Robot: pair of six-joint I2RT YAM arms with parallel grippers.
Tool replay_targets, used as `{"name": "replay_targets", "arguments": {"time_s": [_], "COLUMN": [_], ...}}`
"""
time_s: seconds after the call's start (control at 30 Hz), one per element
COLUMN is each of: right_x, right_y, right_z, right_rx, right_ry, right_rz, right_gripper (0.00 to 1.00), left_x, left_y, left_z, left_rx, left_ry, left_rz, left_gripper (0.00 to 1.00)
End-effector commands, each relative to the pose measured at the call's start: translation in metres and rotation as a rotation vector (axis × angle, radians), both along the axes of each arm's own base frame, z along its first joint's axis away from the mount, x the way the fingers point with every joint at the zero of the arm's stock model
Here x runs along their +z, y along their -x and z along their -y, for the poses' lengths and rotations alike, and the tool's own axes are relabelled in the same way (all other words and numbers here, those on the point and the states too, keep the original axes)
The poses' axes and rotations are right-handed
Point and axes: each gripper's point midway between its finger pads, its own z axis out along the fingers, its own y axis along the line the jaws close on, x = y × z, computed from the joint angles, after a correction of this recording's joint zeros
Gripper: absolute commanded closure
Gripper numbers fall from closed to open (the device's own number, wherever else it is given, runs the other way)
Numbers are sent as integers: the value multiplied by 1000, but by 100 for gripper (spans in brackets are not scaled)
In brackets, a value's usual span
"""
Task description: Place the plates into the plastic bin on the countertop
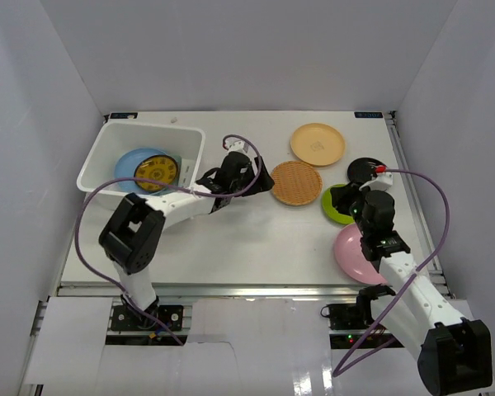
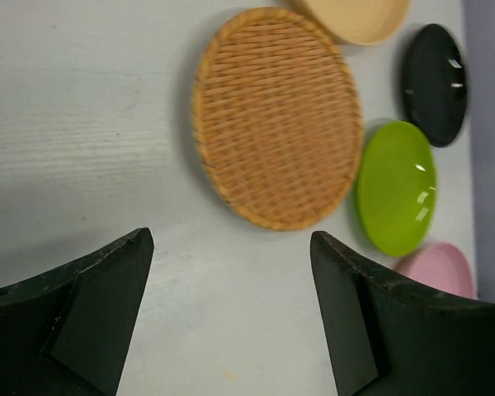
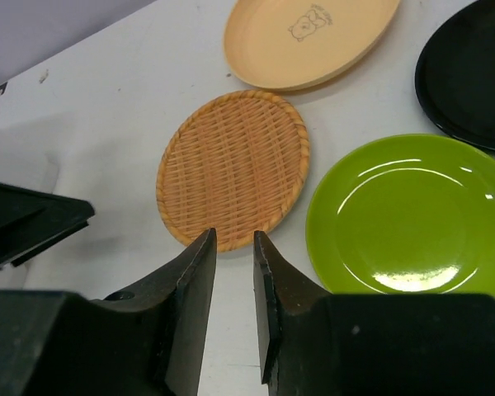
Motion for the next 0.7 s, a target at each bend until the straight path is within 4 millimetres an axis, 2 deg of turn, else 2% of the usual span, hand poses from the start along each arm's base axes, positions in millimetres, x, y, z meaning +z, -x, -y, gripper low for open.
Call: {"name": "replay_targets", "arguments": {"time_s": [0.0, 0.03, 0.07, 0.1, 0.17, 0.2, 0.3, 0.33, 0.37, 0.47, 0.53, 0.67], "right_x": [-4, -4, -1, 2, 2, 2, 1, 1, 2, -3, -5, -6], "right_y": [5, 8, 9, 10, 12, 12, 14, 14, 15, 16, 15, 13], "right_z": [-4, -10, -12, -14, -17, -17, -19, -20, -19, -20, -21, -22], "right_rx": [51, 87, 96, 109, 126, 128, 138, 141, 139, 143, 148, 150], "right_ry": [-44, -51, -57, -65, -74, -75, -79, -83, -85, -91, -91, -91], "right_rz": [-15, -16, 0, 9, 11, 15, 17, 17, 23, 12, 7, 1], "right_gripper": [69, 69, 68, 68, 68, 68, 68, 68, 68, 68, 68, 68], "left_x": [-12, -16, -33, -30, -39, -55, -62, -75, -79, -103, -112, -121], "left_y": [-26, -30, -32, -36, -40, -42, -49, -48, -49, -50, -49, -49], "left_z": [8, 10, 13, 20, 26, 29, 40, 42, 44, 43, 40, 35], "left_rx": [64, 67, 65, 48, 38, 33, 17, 6, 7, 18, 26, 44], "left_ry": [-33, -37, -53, -32, -30, -42, -13, -6, -2, -12, -3, 5], "left_rz": [6, 4, -20, -8, -10, -35, -36, -58, -67, -115, -126, -141], "left_gripper": [13, 14, 15, 16, 18, 18, 22, 23, 26, 30, 38, 52]}}
